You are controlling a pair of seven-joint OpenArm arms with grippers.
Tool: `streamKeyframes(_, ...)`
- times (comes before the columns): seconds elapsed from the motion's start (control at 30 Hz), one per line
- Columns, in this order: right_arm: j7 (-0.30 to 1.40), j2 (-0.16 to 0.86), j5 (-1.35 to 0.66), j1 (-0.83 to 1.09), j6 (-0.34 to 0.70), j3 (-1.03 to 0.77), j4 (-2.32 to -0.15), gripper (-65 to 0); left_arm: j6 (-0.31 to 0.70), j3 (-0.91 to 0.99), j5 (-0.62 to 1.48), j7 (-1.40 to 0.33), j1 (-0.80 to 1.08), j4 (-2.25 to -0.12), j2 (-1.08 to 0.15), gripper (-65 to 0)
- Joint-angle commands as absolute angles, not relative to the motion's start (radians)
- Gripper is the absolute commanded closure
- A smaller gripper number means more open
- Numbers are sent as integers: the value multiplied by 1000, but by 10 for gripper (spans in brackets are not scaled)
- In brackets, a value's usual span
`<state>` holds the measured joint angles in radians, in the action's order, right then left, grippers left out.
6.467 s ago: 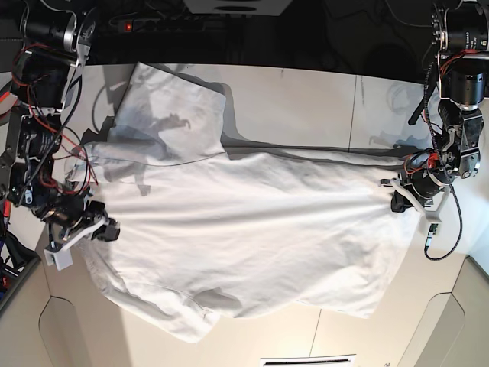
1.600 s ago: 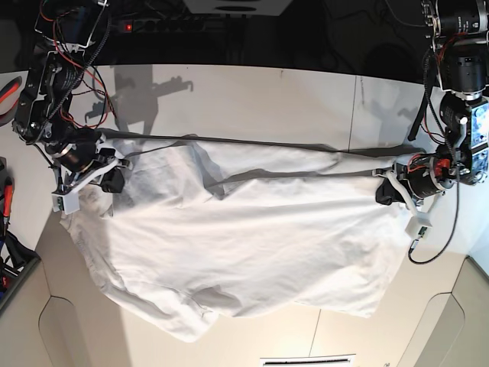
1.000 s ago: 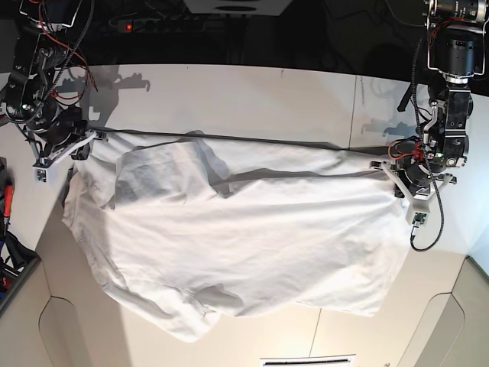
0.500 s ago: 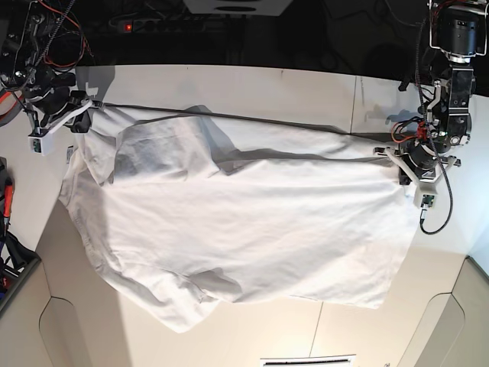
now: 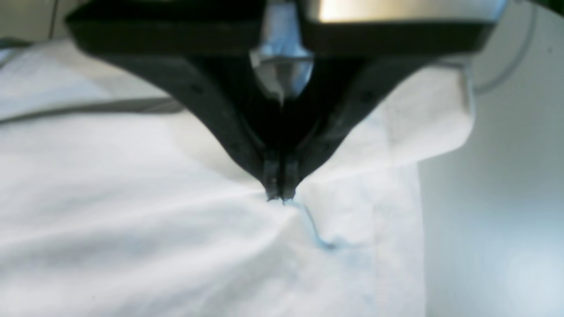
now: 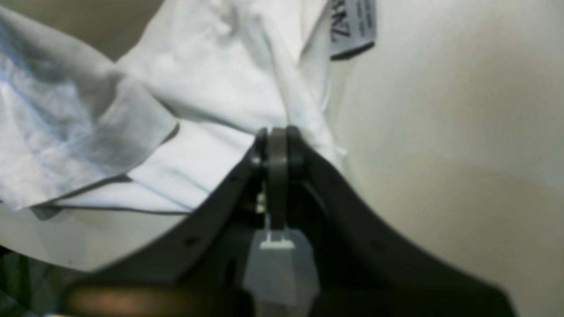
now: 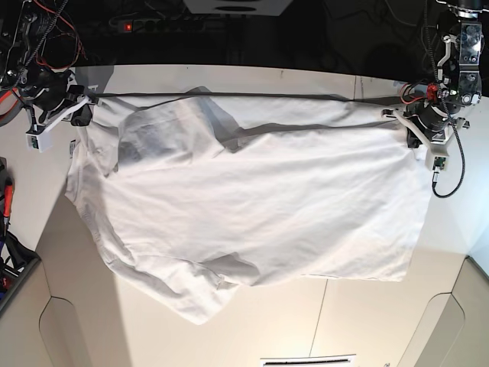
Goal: Layout the t-shirt on the table in an organized manner, then fold the t-shirt properly
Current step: 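Pull the grasped edge taut and lay the shirt flat, then release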
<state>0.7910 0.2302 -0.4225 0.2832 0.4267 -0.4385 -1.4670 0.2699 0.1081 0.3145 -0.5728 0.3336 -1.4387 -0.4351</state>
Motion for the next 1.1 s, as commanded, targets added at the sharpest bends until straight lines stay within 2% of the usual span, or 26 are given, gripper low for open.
streamKeyframes(0.0, 864, 238, -388, 304, 423, -439, -1466, 0, 274, 101, 300, -731, 375, -1429, -432, 0)
streamKeyframes(0.23, 860, 238, -450, 405, 423, -439, -1560, 0, 274, 101, 323, -735, 418, -1485, -432, 0)
streamKeyframes(0.4, 849, 238, -449, 463, 423, -439, -1637, 0, 312, 101, 383, -756, 440, -1518, -432, 0)
streamKeyframes(0.63, 825, 238, -414, 428, 422, -439, -1639, 0, 307, 114, 321, -721, 430, -1519, -432, 0)
streamKeyframes(0.73, 823, 239, -397, 407, 422, -441, -1639, 0, 279, 155, 309, -718, 430, -1519, -432, 0)
streamKeyframes(1.07, 822, 239, -396, 405, 422, -463, -1648, 0, 281, 291, 322, -693, 429, -1519, -433, 0)
